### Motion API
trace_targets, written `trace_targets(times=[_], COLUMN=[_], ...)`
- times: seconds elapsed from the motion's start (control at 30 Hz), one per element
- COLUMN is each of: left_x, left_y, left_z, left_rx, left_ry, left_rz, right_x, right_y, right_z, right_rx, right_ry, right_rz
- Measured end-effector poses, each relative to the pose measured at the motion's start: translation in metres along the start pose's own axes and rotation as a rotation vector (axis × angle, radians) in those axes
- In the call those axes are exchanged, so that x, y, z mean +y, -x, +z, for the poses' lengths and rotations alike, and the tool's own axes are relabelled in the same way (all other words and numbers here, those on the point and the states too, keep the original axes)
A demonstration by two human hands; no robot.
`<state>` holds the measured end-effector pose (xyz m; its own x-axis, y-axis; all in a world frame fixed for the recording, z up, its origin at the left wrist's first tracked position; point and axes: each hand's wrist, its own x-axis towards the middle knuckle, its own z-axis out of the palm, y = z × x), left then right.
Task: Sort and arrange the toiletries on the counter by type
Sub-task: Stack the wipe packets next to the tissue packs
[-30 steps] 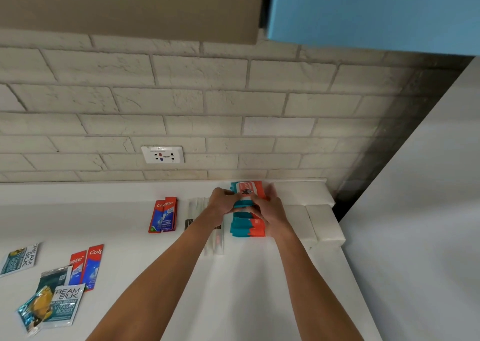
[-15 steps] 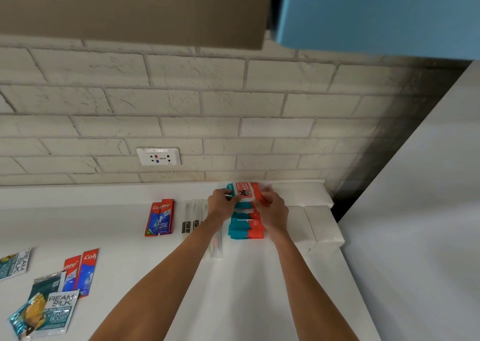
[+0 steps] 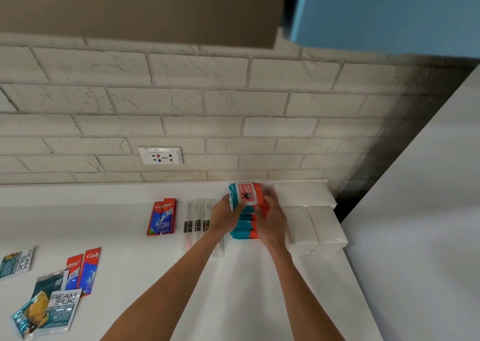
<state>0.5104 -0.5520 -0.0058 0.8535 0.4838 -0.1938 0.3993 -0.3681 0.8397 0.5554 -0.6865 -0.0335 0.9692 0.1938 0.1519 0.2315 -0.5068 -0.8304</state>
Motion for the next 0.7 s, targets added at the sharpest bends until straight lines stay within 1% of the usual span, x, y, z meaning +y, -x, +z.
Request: trace_targets(times=[0.1,0.3,0.47,0.57,0.7], left_x=[-0.004,-0.007,-0.006,-0.009,-0.013], left_y=[0.004,0.007,0.014,0.016,0.022], left_z=[0.007,0.016,0.013,0.010,0.004], left_rx=[-0.066,-0.119,-0.137,-0.157,-0.200], left_ry=[0.010,0.035,0.061,0.067,0.070], left_rz=[-0.056,-0.090,-0.082,-0.052,-0.026], right_x=[0.006,0.013,0.008,0.006,0.019], right_y=[0.005,0.010,0.013,0.014,0.015], right_z=[0.005,0.011,0.010,0.006,0.010], right_rx=[-0.023,-0.016,-0.021,-0.028,-0.035], right_ry=[-0.012,-0.096,-0.194,-0.197,-0.196], right_rz=[-0.010,-0.008,0.013,0.027,0.016])
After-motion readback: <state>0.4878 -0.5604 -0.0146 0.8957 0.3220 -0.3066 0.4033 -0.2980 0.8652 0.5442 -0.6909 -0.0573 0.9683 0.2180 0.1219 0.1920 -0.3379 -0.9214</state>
